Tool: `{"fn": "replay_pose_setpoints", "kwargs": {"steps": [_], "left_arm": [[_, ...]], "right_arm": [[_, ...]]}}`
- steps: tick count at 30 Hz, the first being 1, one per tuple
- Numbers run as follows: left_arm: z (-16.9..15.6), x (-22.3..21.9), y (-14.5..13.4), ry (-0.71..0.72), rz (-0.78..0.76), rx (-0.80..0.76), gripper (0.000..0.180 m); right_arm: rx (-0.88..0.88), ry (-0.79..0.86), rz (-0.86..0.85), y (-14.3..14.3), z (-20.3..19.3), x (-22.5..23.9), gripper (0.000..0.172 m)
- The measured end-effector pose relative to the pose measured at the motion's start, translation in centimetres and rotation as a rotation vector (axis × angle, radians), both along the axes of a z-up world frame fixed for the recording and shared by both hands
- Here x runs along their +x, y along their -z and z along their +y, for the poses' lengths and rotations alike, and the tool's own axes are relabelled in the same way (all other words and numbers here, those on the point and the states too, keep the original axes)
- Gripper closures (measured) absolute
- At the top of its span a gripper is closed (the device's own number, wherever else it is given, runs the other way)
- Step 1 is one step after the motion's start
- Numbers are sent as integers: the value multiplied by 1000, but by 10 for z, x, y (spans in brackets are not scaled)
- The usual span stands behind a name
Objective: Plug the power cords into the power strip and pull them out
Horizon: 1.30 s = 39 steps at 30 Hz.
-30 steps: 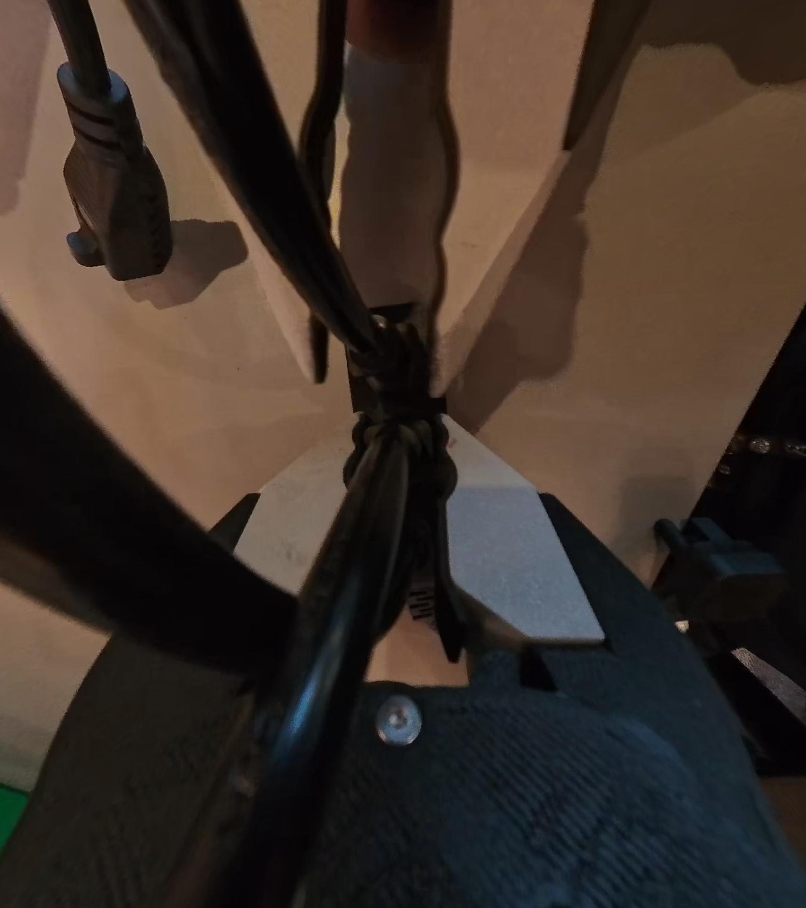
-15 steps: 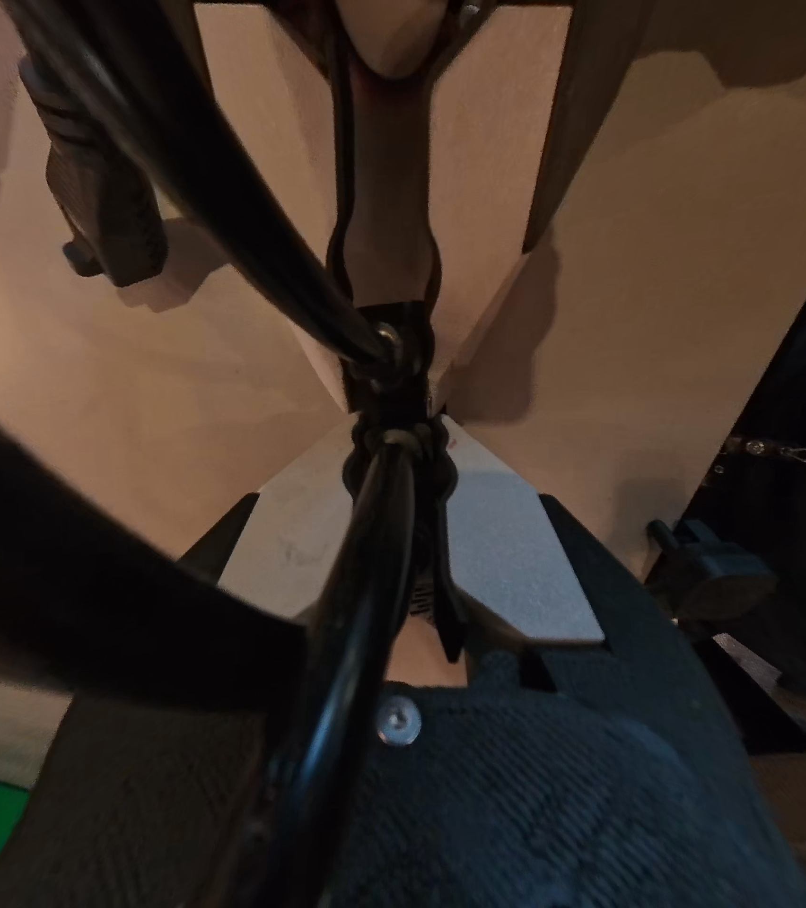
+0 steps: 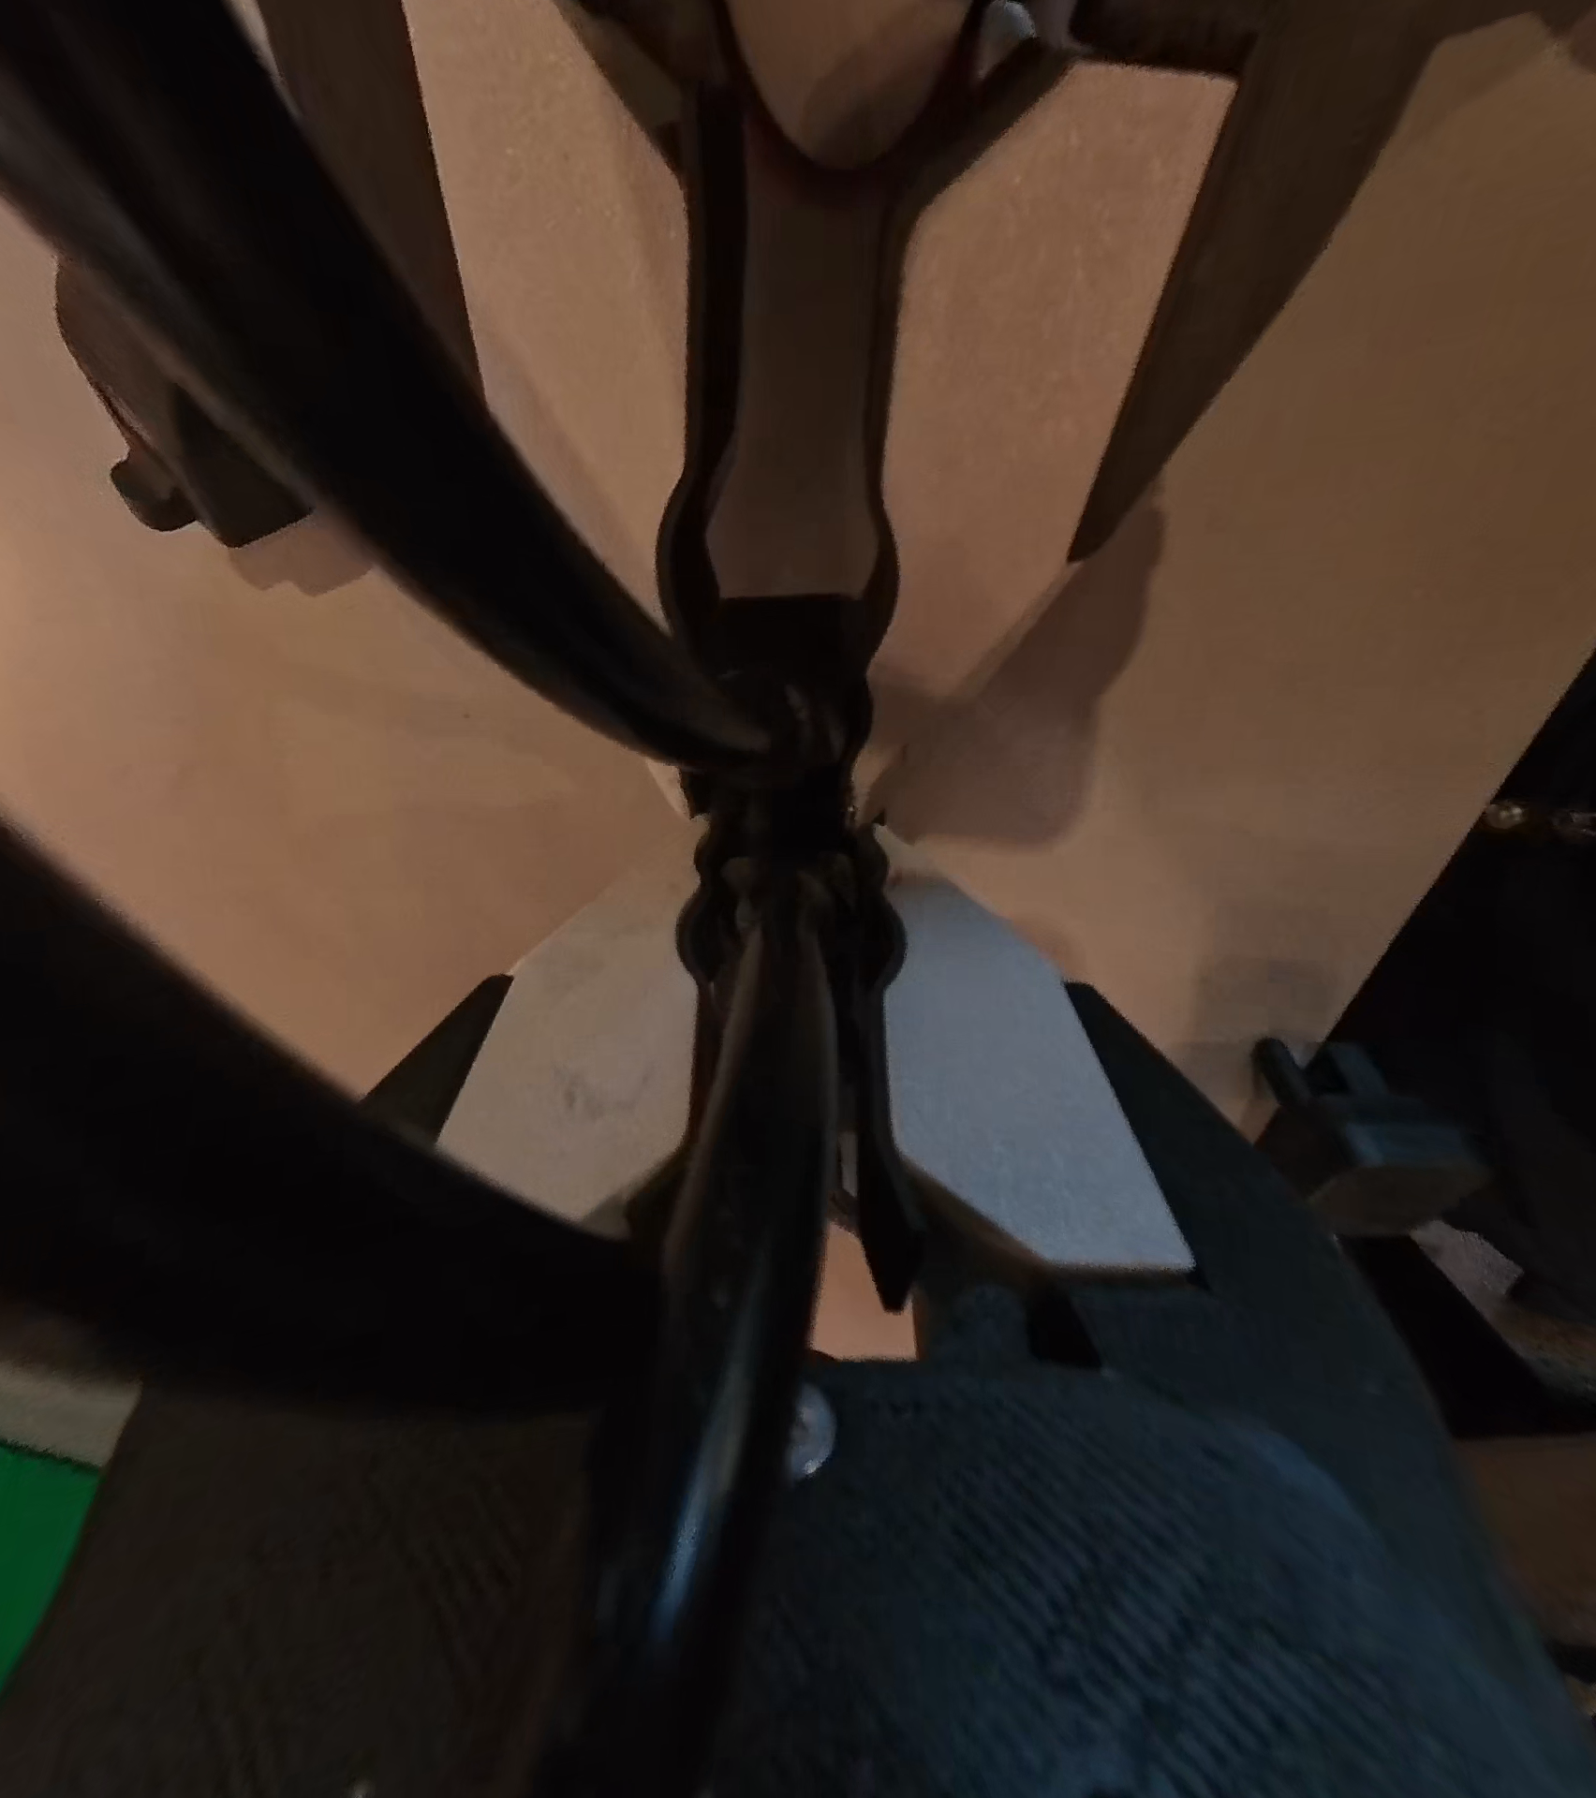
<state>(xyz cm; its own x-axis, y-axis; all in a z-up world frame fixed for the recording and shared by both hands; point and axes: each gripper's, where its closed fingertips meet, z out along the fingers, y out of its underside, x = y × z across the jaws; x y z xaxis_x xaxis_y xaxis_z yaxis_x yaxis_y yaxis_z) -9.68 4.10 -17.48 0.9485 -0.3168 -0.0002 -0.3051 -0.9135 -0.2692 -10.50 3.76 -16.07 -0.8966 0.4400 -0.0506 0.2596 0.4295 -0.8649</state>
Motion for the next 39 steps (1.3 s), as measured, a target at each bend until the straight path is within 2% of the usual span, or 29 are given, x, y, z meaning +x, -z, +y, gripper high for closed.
{"fn": "replay_pose_setpoints", "kwargs": {"steps": [13, 39], "left_arm": [[-1, 0, 0, 2, 24, -50, 157], [0, 0, 0, 7, 13, -6, 157]], "right_arm": [[-31, 29, -36, -2, -1, -2, 155], [-65, 44, -67, -4, -3, -3, 155]]}}
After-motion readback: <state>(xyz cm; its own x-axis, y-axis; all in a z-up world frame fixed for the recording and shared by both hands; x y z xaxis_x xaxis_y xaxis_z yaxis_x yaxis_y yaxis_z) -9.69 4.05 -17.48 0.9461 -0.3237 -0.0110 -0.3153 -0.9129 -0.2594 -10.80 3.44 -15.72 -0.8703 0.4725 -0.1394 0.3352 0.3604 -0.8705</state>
